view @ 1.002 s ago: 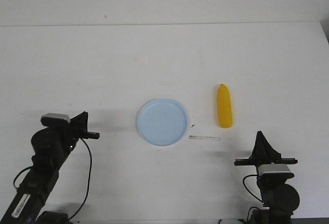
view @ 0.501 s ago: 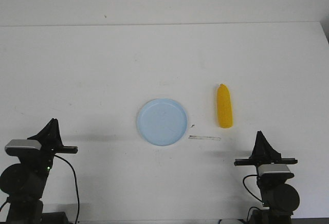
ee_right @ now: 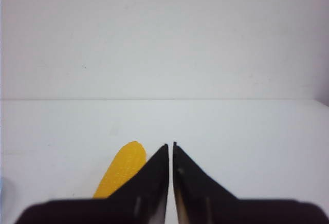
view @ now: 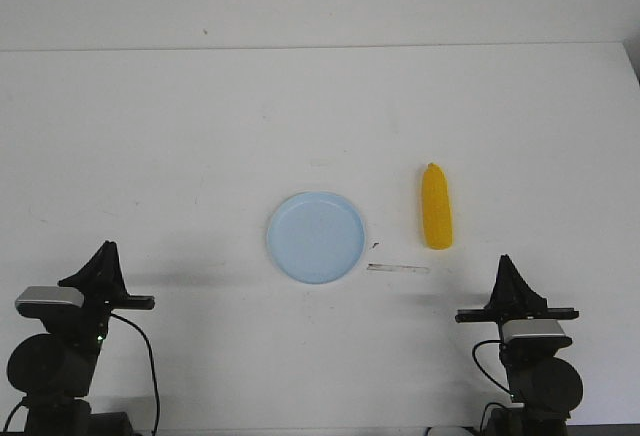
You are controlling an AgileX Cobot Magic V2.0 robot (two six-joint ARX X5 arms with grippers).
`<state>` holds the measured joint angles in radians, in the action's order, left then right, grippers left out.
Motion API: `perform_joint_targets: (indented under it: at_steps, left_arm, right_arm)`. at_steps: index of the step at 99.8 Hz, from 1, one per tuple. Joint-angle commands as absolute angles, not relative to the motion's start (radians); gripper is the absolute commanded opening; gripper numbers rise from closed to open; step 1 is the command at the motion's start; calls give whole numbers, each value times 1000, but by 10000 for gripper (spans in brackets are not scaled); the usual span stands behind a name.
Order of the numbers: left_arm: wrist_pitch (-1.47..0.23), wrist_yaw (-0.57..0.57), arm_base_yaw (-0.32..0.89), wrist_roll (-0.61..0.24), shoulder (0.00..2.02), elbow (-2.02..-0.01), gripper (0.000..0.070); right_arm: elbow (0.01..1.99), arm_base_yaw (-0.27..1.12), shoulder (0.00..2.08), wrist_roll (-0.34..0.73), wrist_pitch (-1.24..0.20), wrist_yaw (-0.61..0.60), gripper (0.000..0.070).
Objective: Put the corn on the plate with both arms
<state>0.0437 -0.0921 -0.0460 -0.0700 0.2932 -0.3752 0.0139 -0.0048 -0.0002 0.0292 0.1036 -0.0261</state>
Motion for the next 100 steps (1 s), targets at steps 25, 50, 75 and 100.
perform_joint_targets:
  at_steps: [25,50,75,100]
  left_arm:
    - [60,-47,-38,-120,291,-385,1]
    - [58,-9,2,-120,291,-385,1]
    - [54,-6,8,-119,288,-385,1]
    - [53,-7,9,-119,286,-385,1]
  right_arm:
    - [13,-2,1,24,112,-27,13]
    - [13,-2,1,24,112,-27,13]
    - [13,-2,1,24,112,-27,13]
    - [13,-2,1,24,112,-27,13]
